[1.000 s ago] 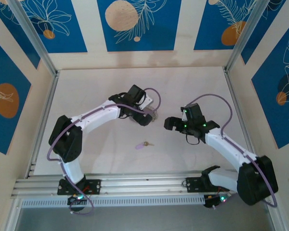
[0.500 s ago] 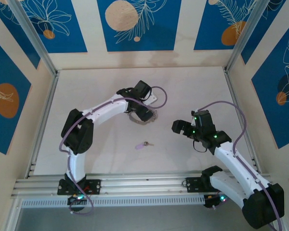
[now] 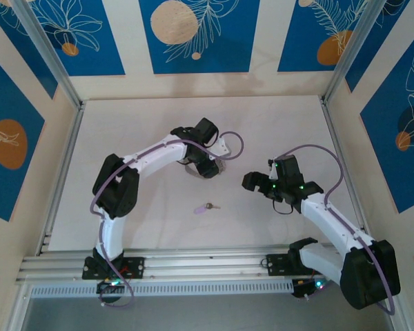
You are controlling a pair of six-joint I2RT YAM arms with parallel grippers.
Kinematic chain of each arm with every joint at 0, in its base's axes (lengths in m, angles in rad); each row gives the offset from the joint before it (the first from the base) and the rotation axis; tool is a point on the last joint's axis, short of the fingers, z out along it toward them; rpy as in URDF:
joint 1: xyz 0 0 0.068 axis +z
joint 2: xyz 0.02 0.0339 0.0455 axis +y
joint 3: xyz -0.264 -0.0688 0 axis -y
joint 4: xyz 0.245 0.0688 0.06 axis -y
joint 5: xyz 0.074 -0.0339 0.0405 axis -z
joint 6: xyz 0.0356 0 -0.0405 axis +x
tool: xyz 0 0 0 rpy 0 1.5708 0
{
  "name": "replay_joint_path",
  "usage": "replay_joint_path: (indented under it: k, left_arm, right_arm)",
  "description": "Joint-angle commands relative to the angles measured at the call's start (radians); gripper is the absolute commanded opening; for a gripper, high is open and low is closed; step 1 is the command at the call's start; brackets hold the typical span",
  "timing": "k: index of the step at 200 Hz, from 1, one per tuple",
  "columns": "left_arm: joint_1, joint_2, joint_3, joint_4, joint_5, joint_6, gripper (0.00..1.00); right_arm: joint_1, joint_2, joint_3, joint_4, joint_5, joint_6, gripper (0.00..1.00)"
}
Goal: Put the keys on the keyring
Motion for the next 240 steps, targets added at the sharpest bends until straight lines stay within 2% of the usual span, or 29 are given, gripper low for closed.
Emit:
replay_joint_path:
  k: [1,19,41,83,139,204,240]
  left_arm:
    - [0.001,0.005,-0.035,0.022,0.066,0.050,0.43]
    - [0.001,0.005,-0.060,0.048,0.071,0.069,0.35]
    - [-0.003,0.022,-0.069,0.053,0.060,0.089,0.32]
    - [-0.042,0.049,-0.113,0.102,-0.034,0.141,0.36]
    - [-0.059,0.012,-0.228,0.266,-0.117,0.163,0.36]
    - [-0.066,-0.046,-0.329,0.454,-0.141,0.122,0.29]
    - [-0.068,-0.056,-0.355,0.490,-0.152,0.142,0.28]
  right_arm:
    - [-0.013,0.014,-0.008,0.050,-0.054,0.017,0.95]
    - [-0.023,0.027,-0.013,0.076,-0.065,0.024,0.95]
    - [-0.035,0.042,-0.018,0.100,-0.075,0.034,0.95]
    - [-0.054,0.040,-0.026,0.120,-0.106,0.044,0.95]
    - [-0.073,0.026,-0.038,0.132,-0.131,0.043,0.95]
    - [-0.082,0.019,-0.045,0.171,-0.141,0.072,0.95]
    - [-0.087,0.022,-0.060,0.217,-0.154,0.090,0.95]
